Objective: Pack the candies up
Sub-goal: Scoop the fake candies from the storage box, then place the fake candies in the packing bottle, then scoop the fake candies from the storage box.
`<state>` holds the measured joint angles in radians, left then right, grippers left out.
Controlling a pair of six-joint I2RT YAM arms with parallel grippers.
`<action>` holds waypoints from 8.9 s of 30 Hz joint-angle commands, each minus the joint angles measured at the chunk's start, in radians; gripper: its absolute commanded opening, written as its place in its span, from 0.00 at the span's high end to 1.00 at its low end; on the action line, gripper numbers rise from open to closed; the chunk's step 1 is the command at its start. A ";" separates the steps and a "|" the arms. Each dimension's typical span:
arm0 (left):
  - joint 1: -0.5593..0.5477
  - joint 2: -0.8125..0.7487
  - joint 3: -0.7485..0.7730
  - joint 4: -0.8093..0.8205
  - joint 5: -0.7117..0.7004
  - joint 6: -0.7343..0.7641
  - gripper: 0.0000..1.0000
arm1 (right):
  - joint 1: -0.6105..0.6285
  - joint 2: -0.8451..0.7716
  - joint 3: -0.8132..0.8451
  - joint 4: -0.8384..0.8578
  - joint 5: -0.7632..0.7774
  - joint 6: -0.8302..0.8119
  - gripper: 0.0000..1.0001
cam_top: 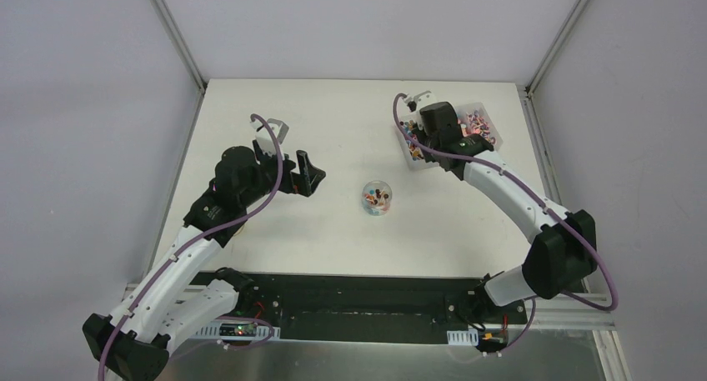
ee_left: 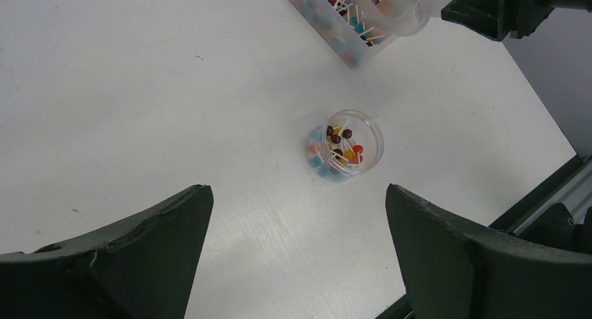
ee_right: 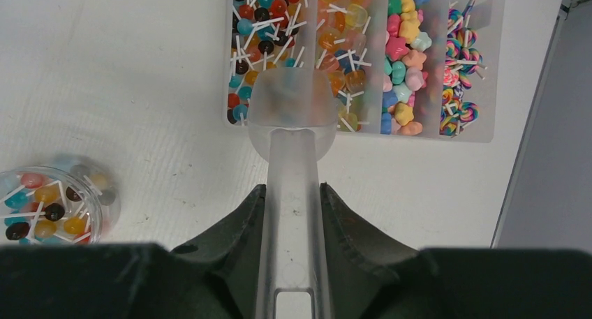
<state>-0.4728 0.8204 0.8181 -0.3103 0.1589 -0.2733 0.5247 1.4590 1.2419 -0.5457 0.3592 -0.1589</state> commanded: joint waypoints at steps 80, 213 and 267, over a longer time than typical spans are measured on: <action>-0.012 0.015 -0.006 0.002 -0.066 0.024 0.01 | -0.061 -0.206 -0.593 0.787 -0.104 0.018 1.00; -0.012 0.059 0.056 0.002 0.016 -0.039 0.21 | 0.131 -0.612 -0.266 -0.185 -0.528 -0.467 1.00; -0.013 0.400 0.173 0.159 0.372 -0.148 0.61 | 0.135 -0.886 -0.575 0.431 -0.673 0.260 1.00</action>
<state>-0.4789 1.2575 0.9527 -0.1257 0.6281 -0.4824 0.6537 0.5816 0.6231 -0.1333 -0.3626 0.1333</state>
